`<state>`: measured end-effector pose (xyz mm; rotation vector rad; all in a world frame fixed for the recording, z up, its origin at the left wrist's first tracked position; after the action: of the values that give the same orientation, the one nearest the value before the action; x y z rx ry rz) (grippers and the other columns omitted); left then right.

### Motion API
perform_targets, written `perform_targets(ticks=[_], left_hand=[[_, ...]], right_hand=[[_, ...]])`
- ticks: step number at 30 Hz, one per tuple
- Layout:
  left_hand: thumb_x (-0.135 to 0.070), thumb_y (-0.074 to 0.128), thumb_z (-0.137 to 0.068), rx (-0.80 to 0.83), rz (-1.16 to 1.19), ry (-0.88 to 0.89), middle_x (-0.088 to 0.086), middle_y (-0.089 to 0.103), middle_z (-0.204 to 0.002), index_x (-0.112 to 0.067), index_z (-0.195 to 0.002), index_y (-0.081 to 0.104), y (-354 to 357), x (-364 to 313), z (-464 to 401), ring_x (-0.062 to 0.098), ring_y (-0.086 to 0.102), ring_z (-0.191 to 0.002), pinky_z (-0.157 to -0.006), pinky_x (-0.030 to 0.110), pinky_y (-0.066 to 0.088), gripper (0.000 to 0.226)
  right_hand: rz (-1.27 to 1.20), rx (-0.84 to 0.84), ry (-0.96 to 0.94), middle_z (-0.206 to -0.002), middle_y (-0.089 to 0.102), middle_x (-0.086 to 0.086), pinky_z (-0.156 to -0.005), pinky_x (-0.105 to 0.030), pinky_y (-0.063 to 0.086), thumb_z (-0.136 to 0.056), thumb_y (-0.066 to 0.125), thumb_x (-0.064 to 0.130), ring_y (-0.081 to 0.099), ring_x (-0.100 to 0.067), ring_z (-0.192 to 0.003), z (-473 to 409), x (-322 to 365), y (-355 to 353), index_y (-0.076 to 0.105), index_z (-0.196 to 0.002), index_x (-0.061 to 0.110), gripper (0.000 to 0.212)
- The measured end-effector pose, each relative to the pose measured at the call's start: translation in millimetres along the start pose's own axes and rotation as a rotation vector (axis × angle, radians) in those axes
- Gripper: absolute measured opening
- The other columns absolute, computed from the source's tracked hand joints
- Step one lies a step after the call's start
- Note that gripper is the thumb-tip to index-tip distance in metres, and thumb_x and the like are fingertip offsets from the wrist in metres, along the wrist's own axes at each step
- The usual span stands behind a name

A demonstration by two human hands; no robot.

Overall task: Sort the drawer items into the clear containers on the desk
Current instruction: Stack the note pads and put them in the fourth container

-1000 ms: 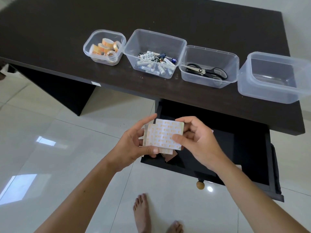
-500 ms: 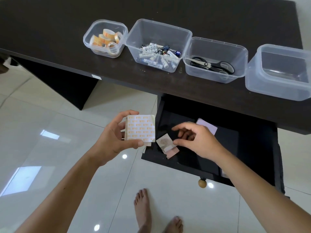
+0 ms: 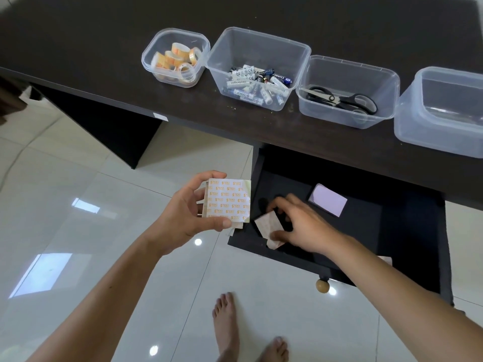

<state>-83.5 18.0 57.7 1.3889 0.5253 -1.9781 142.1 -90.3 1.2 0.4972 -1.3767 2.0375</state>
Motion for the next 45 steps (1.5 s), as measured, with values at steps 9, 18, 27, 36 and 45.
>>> perform_targets(ticks=[9, 18, 27, 36, 45], left_hand=[[0.007, 0.09, -0.073, 0.049, -0.1, 0.049, 0.001, 0.072, -0.127, -0.04, -0.135, 0.057, 16.4, -17.1, -2.3, 0.031, 0.069, -0.121, -0.083, 0.045, 0.065, 0.085], [-0.003, 0.092, -0.077, 0.17, -0.208, 0.127, -0.01, 0.069, -0.131, -0.045, -0.144, 0.05, 88.2, -29.7, -27.5, 0.017, 0.067, -0.125, -0.098, 0.04, 0.062, 0.089], [-0.008, 0.092, -0.078, 0.261, -0.277, 0.108, -0.018, 0.064, -0.135, -0.05, -0.139, 0.052, 132.7, -15.0, -44.7, 0.014, 0.061, -0.13, -0.098, 0.04, 0.062, 0.084], [-0.004, 0.089, -0.081, 0.294, -0.208, 0.087, -0.012, 0.064, -0.135, -0.05, -0.145, 0.049, 137.9, -4.9, -48.2, 0.02, 0.063, -0.129, -0.092, 0.042, 0.064, 0.089], [-0.003, 0.076, -0.093, 0.297, -0.116, 0.066, -0.006, 0.067, -0.134, -0.036, -0.138, 0.056, 130.6, 1.5, -52.1, 0.025, 0.066, -0.126, -0.086, 0.05, 0.066, 0.059]], right_hand=[[-0.367, -0.095, 0.007, -0.11, 0.067, 0.007, -0.09, -0.037, 0.06, -0.102, 0.066, 0.012, 0.069, -0.012, -0.097, 39.1, 6.6, -34.8, 0.064, -0.118, 0.051, 0.042], [-0.749, -0.361, 0.004, -0.111, 0.075, 0.003, -0.086, -0.026, 0.055, -0.096, 0.07, -0.005, 0.072, -0.012, -0.101, 103.4, -8.5, -108.1, 0.067, -0.131, 0.03, 0.05], [-0.812, -0.463, 0.031, -0.108, 0.081, 0.001, -0.091, -0.026, 0.06, -0.092, 0.077, 0.009, 0.076, -0.014, -0.103, 116.6, -22.3, -125.9, 0.078, -0.114, 0.023, 0.026], [-0.72, -0.455, 0.07, -0.106, 0.079, 0.004, -0.095, -0.041, 0.062, -0.088, 0.085, 0.017, 0.076, -0.017, -0.099, 95.1, -27.9, -103.7, 0.081, -0.104, 0.028, 0.02], [-0.685, -0.518, 0.095, -0.103, 0.073, 0.007, -0.086, -0.039, 0.063, -0.085, 0.088, 0.023, 0.071, -0.019, -0.093, 79.4, -34.9, -83.0, 0.082, -0.098, 0.033, 0.017]])
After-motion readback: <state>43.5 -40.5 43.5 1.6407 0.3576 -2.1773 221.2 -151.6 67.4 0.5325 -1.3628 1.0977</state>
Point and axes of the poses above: each hand's wrist, its own z-axis away from the middle knuckle, its own y-axis out of the palm, x = y × z, the point moved 6 cm from there along -z, towards the middle knuckle
